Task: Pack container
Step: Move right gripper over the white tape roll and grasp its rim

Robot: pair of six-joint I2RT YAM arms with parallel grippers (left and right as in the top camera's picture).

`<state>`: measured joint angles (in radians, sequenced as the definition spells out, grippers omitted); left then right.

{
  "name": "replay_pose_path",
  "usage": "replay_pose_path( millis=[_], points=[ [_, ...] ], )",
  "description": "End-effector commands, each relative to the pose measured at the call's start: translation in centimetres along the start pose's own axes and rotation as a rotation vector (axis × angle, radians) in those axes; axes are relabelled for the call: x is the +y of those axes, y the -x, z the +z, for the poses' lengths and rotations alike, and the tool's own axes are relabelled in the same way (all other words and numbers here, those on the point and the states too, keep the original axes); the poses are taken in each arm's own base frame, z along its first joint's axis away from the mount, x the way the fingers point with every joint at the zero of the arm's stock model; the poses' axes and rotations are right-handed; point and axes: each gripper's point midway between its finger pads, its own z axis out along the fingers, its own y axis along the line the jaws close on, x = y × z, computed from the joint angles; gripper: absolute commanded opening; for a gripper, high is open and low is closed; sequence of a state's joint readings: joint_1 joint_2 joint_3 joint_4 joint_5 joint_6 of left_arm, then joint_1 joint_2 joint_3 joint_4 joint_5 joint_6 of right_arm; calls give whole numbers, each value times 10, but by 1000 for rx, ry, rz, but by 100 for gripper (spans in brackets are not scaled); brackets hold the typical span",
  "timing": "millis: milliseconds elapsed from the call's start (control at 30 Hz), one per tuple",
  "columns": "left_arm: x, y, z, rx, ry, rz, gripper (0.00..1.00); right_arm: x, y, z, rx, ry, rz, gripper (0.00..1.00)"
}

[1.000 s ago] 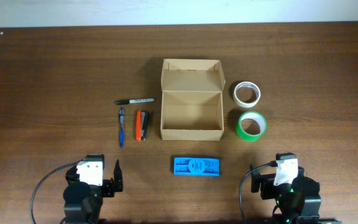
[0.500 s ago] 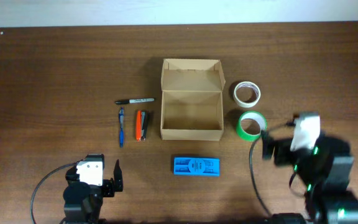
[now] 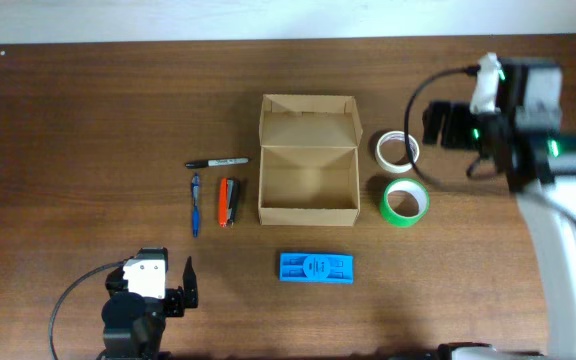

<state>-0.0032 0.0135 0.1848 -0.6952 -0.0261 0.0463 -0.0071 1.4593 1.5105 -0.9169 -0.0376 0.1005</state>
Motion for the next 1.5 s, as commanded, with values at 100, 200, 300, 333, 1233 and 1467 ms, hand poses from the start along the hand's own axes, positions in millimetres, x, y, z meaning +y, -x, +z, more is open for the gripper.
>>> replay_pose_path(
  millis=[100, 200, 300, 333, 1233, 1467],
  points=[
    [0, -2, 1, -1, 1, 19, 100, -11, 19, 65, 142, -64, 48, 99],
    [0, -2, 1, -1, 1, 19, 100, -14, 7, 94, 201, -73, 47, 99],
    [0, -2, 1, -1, 1, 19, 100, -20, -9, 119, 267, -100, 44, 99],
    [0, -2, 1, -1, 1, 19, 100, -21, -13, 125, 284, -102, 44, 99],
    [0, -2, 1, -1, 1, 19, 99, -38, -102, 216, 572, -173, 409, 91],
    [0, -2, 1, -1, 1, 19, 100, -38, -112, 222, 596, -178, 411, 80]
  ],
)
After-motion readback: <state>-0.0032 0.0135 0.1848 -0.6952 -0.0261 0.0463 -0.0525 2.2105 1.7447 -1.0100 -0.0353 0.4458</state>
